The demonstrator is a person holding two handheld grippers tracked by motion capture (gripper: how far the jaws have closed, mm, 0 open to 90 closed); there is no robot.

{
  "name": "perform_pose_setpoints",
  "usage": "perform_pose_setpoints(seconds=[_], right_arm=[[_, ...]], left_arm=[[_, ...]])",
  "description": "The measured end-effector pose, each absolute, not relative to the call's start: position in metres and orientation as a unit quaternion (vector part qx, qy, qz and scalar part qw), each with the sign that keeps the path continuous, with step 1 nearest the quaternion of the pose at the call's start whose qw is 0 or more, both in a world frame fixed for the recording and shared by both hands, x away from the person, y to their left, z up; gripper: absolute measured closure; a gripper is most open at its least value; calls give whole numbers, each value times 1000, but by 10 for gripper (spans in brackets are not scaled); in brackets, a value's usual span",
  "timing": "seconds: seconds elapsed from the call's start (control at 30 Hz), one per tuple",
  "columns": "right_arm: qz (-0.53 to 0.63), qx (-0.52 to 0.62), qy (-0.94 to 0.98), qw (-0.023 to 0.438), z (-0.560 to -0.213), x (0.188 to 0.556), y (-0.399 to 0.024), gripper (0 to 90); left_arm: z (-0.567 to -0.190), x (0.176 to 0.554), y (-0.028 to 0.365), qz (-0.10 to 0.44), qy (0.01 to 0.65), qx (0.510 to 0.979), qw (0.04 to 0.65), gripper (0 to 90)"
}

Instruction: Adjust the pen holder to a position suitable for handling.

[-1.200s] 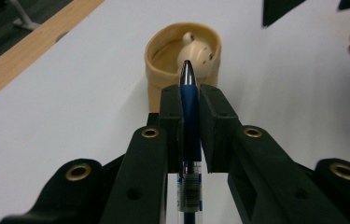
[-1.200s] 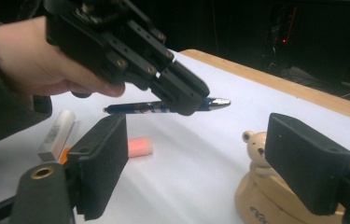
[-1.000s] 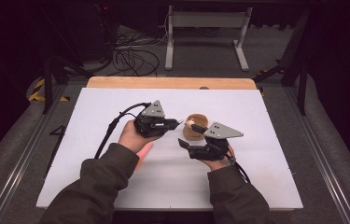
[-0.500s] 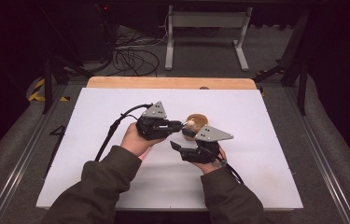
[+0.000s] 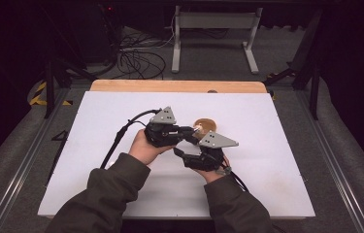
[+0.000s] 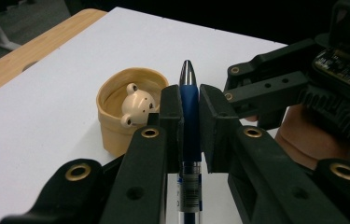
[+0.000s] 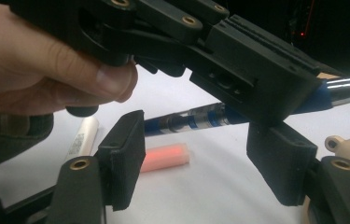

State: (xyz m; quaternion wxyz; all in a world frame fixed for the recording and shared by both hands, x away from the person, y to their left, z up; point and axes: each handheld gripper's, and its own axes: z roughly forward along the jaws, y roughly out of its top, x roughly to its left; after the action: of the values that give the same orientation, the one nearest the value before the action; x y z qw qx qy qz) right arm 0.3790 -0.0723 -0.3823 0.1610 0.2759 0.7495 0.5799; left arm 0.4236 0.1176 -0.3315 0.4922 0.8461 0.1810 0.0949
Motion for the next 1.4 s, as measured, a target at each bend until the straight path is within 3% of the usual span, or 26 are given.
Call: perform_pose_setpoints(seconds=[0.33,0.97,1.17,1.4], right_arm=[[588,294,734,169,-386,378,-70,415],[595,296,734,140,-388,382,-75,710],[588,306,736,138,-388,384,-77,787],[581,314,734,156,-389,384,-78,797]], left_arm=[[-329,416,110,101,176,840,503,801],[-326,403,123,107,177,831,517,790],[-326,399,127,105,173,831,518,760],[-326,397,133,118,177,830,515,675]])
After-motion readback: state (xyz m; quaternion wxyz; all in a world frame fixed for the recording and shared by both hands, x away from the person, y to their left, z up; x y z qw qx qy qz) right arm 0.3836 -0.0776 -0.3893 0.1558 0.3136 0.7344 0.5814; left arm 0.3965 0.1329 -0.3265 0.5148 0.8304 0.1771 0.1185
